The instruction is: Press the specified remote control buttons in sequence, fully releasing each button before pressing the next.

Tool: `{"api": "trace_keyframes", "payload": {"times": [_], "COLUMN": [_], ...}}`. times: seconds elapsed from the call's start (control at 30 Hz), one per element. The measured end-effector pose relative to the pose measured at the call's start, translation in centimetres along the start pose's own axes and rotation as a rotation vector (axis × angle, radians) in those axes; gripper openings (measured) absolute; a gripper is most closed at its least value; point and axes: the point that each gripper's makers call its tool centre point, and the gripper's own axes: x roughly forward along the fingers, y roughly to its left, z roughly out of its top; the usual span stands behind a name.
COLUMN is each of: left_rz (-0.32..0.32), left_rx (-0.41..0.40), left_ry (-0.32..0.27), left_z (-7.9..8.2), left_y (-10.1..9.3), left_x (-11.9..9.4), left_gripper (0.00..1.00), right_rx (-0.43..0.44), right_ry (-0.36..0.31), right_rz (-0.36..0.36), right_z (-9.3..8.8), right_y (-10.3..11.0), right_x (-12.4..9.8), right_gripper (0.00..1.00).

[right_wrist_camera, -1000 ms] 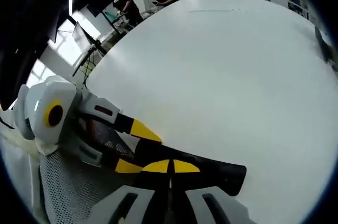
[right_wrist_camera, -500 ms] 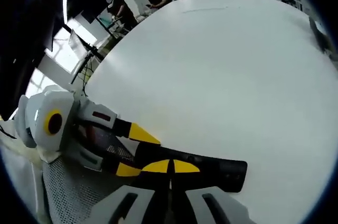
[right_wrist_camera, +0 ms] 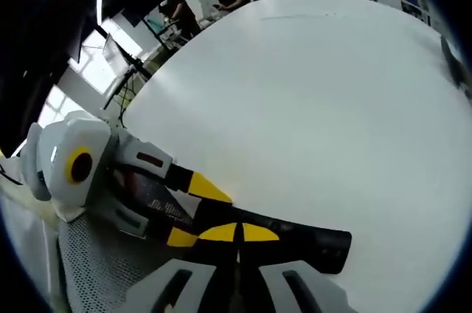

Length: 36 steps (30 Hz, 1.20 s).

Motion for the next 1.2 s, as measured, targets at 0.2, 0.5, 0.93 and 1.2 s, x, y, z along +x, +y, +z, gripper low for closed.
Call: {"api": "trace_keyframes", "payload": {"times": [0.2, 0.5, 0.93, 1.2], "left_rz": [0.001, 0.01, 0.013, 0.017], "left_rx": [-0.004, -0.02, -0.017, -0.02], "left_ry": [0.0, 0.002, -0.001, 0.006], "left_z": [0.03, 0.02, 0.08, 0.08], "left_y": [-0.01, 0.02, 0.02, 0.03], "left_x": [0.01, 0.09, 0.1, 0.06], "left_gripper": [0.25, 0.25, 0.24, 0.25], "right_rx": [-0.022, 0.001, 0.085, 0.029], "right_ry": [0.0, -0.007, -0.028, -0.019], "right_rz": [-0.008, -0.001, -0.019, -0.03], "right_z": [0.03, -0.01, 0.26, 0.33], "right_y": [-0.18, -0.28, -0.55, -0.14], "right_x": [-0.09, -0.07, 0.04, -0.07], "right_gripper": [0.0, 0.0, 0.0, 0.0]}}
